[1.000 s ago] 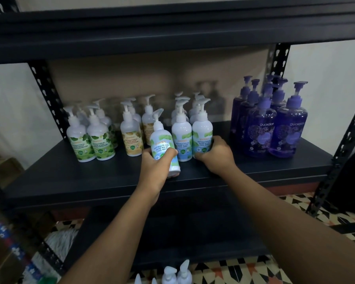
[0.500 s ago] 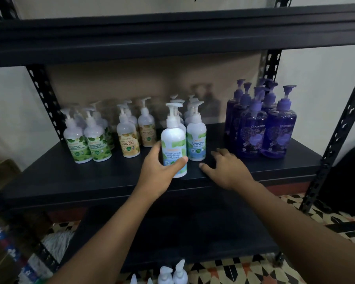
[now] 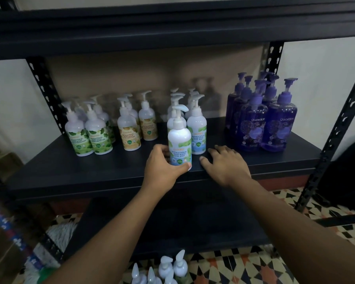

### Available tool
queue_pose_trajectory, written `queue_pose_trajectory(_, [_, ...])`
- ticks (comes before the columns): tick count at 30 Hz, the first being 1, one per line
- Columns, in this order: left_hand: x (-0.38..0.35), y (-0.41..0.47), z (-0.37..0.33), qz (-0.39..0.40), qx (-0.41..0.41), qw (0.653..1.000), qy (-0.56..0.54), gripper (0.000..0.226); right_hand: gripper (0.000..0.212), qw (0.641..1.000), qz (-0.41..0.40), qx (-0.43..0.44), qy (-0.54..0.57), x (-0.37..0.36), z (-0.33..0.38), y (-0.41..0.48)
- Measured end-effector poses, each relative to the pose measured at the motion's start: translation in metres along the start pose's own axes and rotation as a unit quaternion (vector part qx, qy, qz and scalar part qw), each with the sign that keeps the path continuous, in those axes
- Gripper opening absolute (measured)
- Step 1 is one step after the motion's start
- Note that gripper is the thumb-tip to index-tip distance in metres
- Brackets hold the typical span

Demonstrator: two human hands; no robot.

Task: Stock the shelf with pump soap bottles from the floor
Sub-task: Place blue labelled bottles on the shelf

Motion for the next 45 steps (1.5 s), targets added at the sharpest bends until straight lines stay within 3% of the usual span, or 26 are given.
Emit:
queue_pose_trajectory(7, [-0.004,0.011,0.002,-0.049,0.011,0.998,0.03,0.066,0.068,1.0,0.005,-0.004,-0.005,0.0,0.0,-0.001])
queue_pose_trajectory(17, [-0.006,0.013,0.002,-0.054,0.015,0.998,0.036,0.068,0.068,1.0,0.0,-0.005,0.0,0.0,0.0,-0.002])
queue_pose_trajectory(22, [-0.004,0.008,0.004,-0.047,0.035,0.997,0.053,0.09,0.067,1.0,-0.003,-0.001,0.007,0.0,0.0,-0.002])
queue_pose_trajectory(25, [0.001,-0.003,0.004,-0.02,0.046,0.991,0.121,0.096,0.067,1.0,-0.004,0.003,0.019,0.002,-0.002,-0.002])
queue_pose_trajectory(29, [0.027,-0.026,0.014,-0.022,0.054,0.962,0.268,0.07,0.064,0.998,-0.006,-0.003,0.063,0.0,-0.001,-0.015])
queue_pose_trajectory(33, [0.058,-0.062,0.028,-0.025,0.051,0.938,0.343,0.062,0.06,0.992,-0.042,0.016,0.116,-0.004,0.014,-0.053])
queue_pose_trajectory(37, [0.079,-0.117,0.038,-0.02,0.041,0.954,0.298,0.058,0.048,0.97,-0.047,0.06,0.232,-0.021,0.043,-0.113])
queue_pose_trajectory(45, [0.089,-0.232,0.1,-0.02,0.168,0.977,0.133,0.042,0.039,0.932,0.098,0.097,0.335,-0.119,0.1,-0.194])
Point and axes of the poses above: each hand's wrist, its own y-axis towards the middle knuckle, its own x-axis out of the back of the hand, z = x × y, the point moved 8 cm from there along y, towards the middle knuckle, and after that the axes turned 9 degrees about z, right-handed, at the moved point
